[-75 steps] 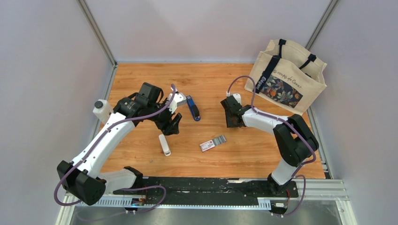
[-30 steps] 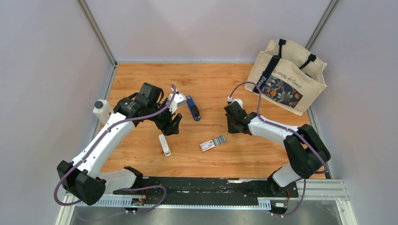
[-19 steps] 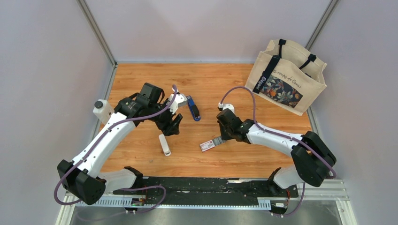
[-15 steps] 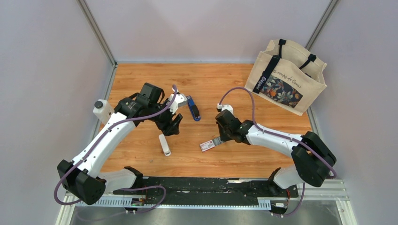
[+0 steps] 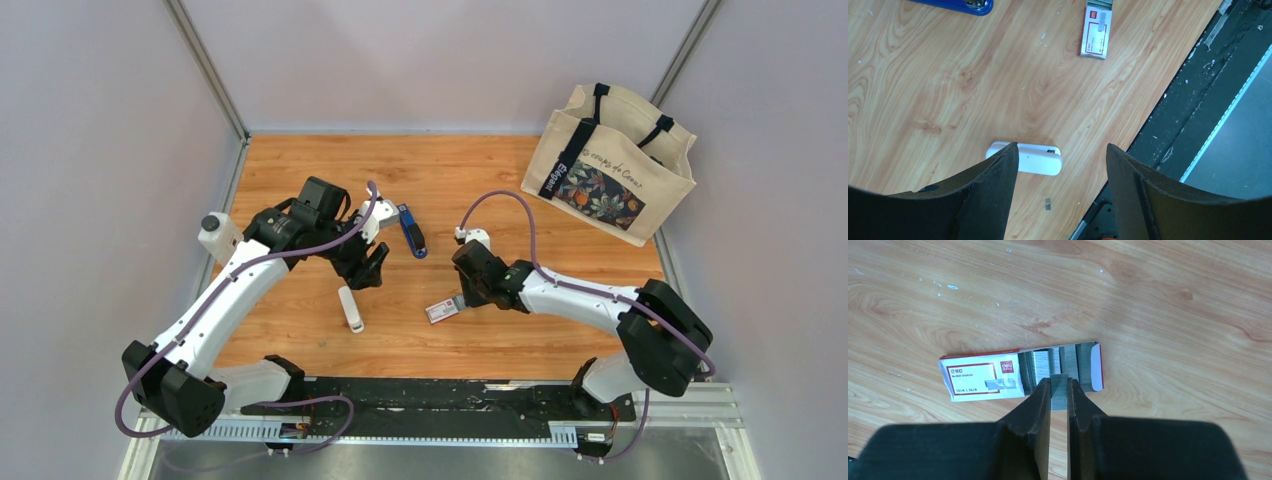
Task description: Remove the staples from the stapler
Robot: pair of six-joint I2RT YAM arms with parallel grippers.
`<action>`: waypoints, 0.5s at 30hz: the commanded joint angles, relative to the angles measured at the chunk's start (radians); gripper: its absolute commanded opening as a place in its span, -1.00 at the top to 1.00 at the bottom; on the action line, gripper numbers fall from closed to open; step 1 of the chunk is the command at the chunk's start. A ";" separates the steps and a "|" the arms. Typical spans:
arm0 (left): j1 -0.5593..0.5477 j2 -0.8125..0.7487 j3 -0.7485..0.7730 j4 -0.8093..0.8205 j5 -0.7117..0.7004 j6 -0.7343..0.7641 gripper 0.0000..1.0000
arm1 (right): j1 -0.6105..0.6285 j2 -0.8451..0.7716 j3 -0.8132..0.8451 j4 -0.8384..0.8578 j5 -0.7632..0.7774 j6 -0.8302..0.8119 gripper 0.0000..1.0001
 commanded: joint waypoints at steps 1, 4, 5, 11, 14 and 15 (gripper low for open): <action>-0.006 -0.003 -0.001 0.000 0.002 0.024 -0.46 | 0.006 0.029 0.016 0.023 0.007 0.008 0.85; -0.006 -0.005 0.001 0.000 0.002 0.024 -0.46 | 0.004 0.048 0.024 0.017 0.001 -0.001 0.85; -0.007 -0.003 0.002 0.000 0.003 0.024 -0.46 | 0.006 0.052 0.029 0.013 -0.001 -0.004 0.84; -0.007 -0.006 0.002 -0.002 0.003 0.022 -0.46 | 0.006 0.066 0.038 0.010 -0.007 -0.013 0.84; -0.007 -0.011 -0.001 -0.002 0.002 0.027 -0.46 | 0.006 0.068 0.039 0.010 -0.006 -0.016 0.84; -0.007 -0.009 -0.001 -0.002 0.002 0.027 -0.45 | 0.006 0.068 0.042 0.010 -0.007 -0.019 0.84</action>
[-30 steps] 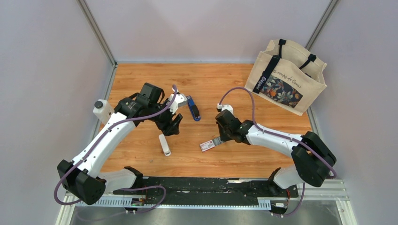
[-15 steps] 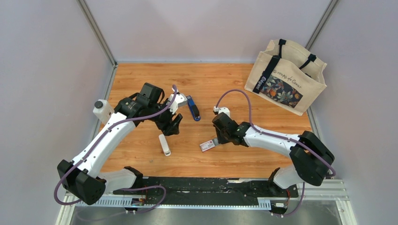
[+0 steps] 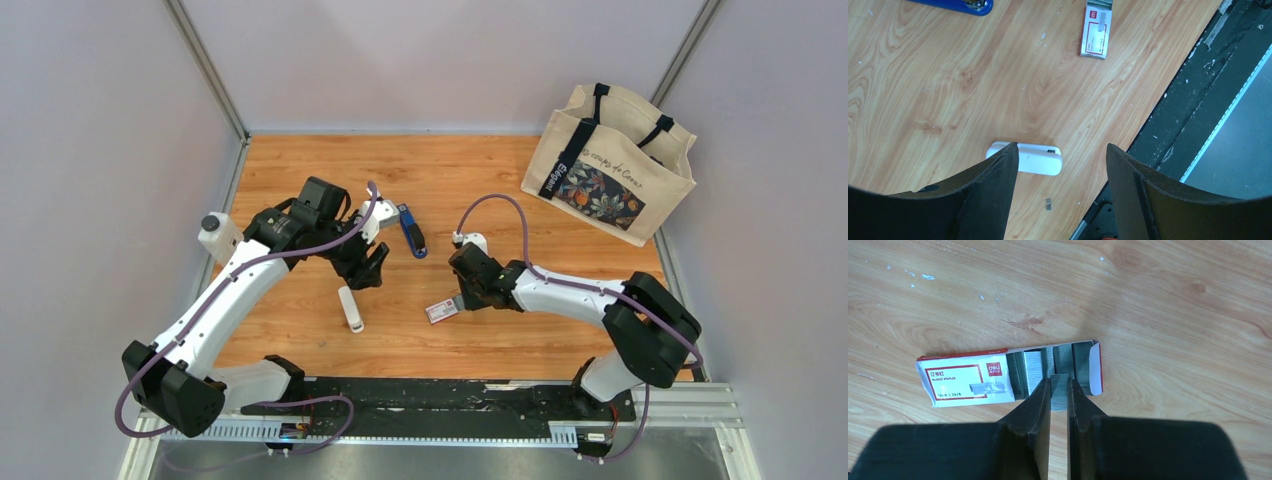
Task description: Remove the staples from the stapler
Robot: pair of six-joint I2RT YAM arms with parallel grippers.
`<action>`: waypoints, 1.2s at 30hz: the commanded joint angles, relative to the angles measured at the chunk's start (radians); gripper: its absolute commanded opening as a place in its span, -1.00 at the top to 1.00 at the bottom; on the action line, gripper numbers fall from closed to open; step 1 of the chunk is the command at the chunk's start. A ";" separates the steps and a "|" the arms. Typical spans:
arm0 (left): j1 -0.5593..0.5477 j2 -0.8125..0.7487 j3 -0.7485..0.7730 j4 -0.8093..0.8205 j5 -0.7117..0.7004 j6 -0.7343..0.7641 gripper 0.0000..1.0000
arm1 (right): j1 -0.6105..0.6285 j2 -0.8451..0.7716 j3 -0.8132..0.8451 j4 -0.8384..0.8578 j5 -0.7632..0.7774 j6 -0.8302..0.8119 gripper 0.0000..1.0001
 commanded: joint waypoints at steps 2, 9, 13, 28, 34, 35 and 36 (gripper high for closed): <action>-0.006 -0.010 -0.001 -0.002 0.001 0.026 -0.46 | 0.006 0.004 0.043 0.010 0.005 -0.015 0.84; -0.006 -0.011 -0.002 -0.002 0.001 0.027 -0.46 | 0.006 0.021 0.060 0.011 0.008 -0.031 0.84; -0.006 -0.008 -0.002 -0.002 0.001 0.027 -0.46 | 0.006 0.035 0.074 0.008 0.012 -0.040 0.84; -0.006 -0.017 -0.005 -0.006 0.004 0.026 -0.46 | 0.002 0.048 0.080 0.004 0.028 -0.058 0.78; -0.006 -0.020 -0.007 -0.006 0.006 0.027 -0.46 | 0.001 0.056 0.083 0.005 0.016 -0.066 0.75; -0.006 -0.020 -0.007 -0.006 0.004 0.027 -0.46 | -0.001 0.058 0.083 0.004 0.016 -0.067 0.75; -0.006 -0.020 -0.005 -0.006 0.006 0.027 -0.46 | -0.001 0.058 0.083 0.005 0.014 -0.066 0.75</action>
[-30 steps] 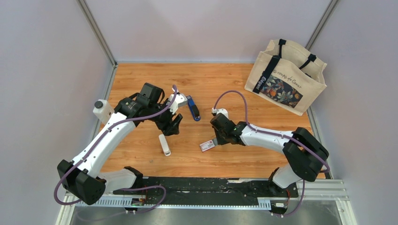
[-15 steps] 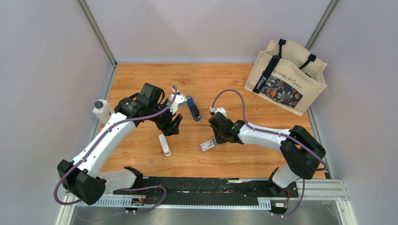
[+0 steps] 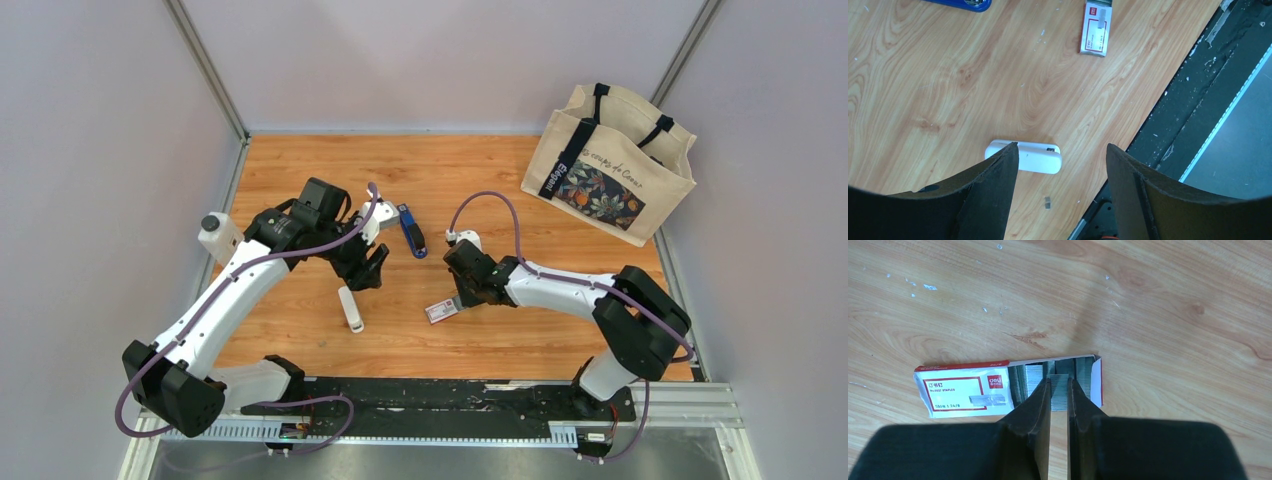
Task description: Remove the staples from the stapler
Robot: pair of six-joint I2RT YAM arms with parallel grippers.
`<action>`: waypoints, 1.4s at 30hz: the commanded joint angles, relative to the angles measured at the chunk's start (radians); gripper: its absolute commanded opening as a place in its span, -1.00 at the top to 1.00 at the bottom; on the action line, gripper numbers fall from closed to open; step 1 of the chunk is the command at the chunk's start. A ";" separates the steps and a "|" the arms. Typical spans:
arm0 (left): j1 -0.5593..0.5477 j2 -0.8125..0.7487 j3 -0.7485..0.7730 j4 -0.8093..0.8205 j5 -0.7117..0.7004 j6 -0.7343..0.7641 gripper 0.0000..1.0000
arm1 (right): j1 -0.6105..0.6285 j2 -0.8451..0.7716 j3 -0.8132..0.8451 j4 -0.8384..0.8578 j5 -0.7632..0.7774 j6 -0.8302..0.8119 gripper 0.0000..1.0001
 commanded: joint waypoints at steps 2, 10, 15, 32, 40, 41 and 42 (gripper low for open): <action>-0.005 -0.018 0.001 -0.004 0.008 0.025 -0.46 | -0.001 0.007 0.037 0.012 0.003 -0.016 0.75; -0.005 -0.012 0.009 -0.007 0.010 0.025 -0.46 | -0.002 -0.003 0.033 0.017 -0.001 -0.019 0.60; -0.007 -0.012 0.010 -0.010 0.010 0.027 -0.46 | -0.001 -0.021 0.022 0.025 -0.006 -0.021 0.44; -0.079 0.060 -0.009 0.036 -0.053 0.106 -0.43 | -0.069 -0.193 0.002 0.008 -0.033 -0.016 0.45; -0.203 0.210 -0.077 0.180 -0.174 0.146 -0.37 | -0.306 -0.208 -0.145 0.127 -0.331 0.036 0.51; -0.212 0.237 -0.080 0.193 -0.185 0.146 -0.36 | -0.321 -0.204 -0.157 0.141 -0.357 0.042 0.52; -0.221 0.253 -0.082 0.203 -0.197 0.145 -0.36 | -0.352 -0.198 -0.167 0.158 -0.386 0.050 0.53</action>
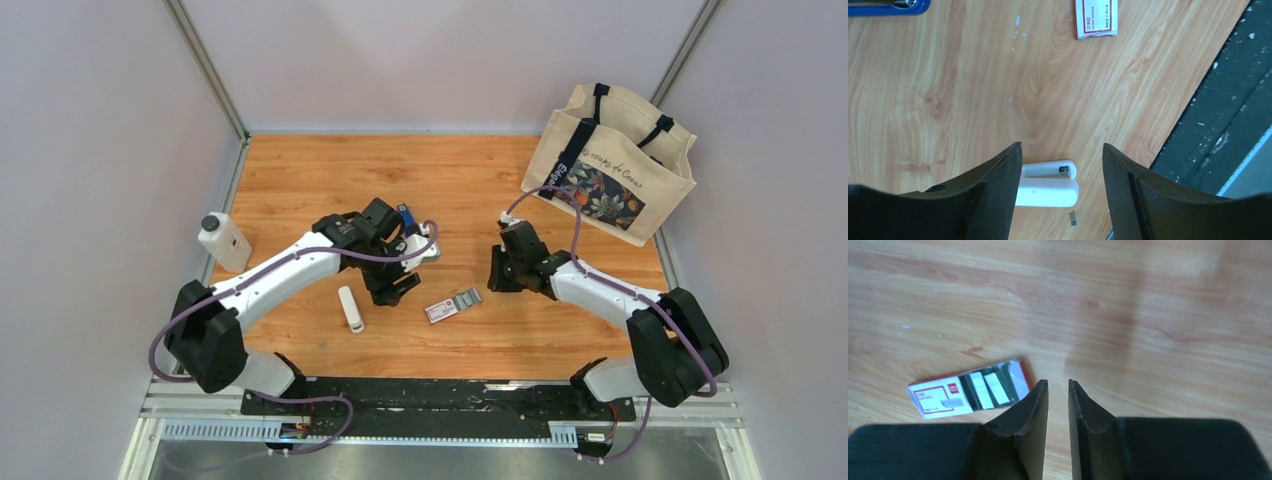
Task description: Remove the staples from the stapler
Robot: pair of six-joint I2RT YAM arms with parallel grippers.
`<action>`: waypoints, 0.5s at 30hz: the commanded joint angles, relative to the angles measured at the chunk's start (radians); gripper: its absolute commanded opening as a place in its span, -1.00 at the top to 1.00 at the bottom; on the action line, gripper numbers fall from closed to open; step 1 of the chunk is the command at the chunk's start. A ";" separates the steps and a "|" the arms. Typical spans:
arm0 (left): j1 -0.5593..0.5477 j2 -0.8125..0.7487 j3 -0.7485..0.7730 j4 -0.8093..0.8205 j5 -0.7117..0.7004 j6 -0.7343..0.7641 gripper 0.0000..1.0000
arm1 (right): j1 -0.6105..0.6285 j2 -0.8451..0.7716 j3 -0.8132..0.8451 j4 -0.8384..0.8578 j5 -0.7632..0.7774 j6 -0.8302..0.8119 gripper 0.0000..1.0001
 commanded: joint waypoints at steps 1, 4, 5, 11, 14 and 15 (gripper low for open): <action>-0.054 0.059 -0.003 0.115 -0.080 0.037 -0.36 | -0.083 0.001 -0.067 0.121 -0.235 0.053 0.54; -0.089 0.103 -0.005 0.159 -0.129 0.048 -0.36 | -0.129 0.015 -0.095 0.181 -0.315 0.073 0.57; -0.097 0.125 -0.003 0.169 -0.141 0.055 -0.36 | -0.140 0.018 -0.113 0.196 -0.334 0.088 0.57; -0.141 0.214 0.015 0.206 -0.189 0.066 -0.37 | -0.180 0.066 -0.141 0.291 -0.446 0.123 0.58; -0.164 0.249 0.016 0.216 -0.207 0.077 -0.38 | -0.186 0.095 -0.147 0.316 -0.461 0.136 0.59; -0.169 0.252 0.013 0.227 -0.209 0.080 -0.38 | -0.186 0.101 -0.155 0.322 -0.466 0.142 0.59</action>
